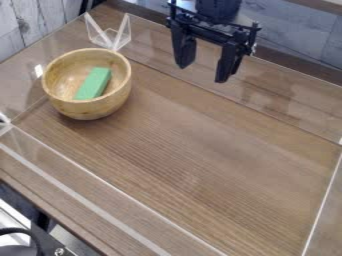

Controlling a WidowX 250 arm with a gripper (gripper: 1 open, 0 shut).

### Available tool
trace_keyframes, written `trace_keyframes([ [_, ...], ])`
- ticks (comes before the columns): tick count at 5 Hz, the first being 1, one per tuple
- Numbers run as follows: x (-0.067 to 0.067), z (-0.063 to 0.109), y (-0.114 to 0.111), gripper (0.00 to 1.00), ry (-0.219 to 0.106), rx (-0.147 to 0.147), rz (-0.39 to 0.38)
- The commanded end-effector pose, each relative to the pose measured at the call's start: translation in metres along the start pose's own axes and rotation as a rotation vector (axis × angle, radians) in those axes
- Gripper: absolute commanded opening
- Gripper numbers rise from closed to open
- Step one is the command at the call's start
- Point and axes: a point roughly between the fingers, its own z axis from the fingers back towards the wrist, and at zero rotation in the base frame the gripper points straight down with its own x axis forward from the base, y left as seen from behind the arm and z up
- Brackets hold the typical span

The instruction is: Move green object from inside the wooden bowl to the table next to it

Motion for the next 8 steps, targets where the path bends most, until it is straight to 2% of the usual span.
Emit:
trace_keyframes([
  [1,0.000,-0.005,0.018,1.00,0.012,-0.006,0.044],
  [2,0.002,-0.017,0.032,1.00,0.022,-0.008,0.019],
  [3,0.001,-0.020,0.061,1.00,0.003,-0.012,0.002],
  [5,-0.011,-0.030,0.142,1.00,-0.052,-0.012,-0.003],
  [6,-0.019,-0.034,0.167,1.00,-0.062,-0.016,0.004],
  [7,-0.022,-0.041,0.180,1.00,-0.072,-0.026,0.024],
  [8,-0.013,-0.042,0.182,1.00,-0.082,-0.028,0.096],
])
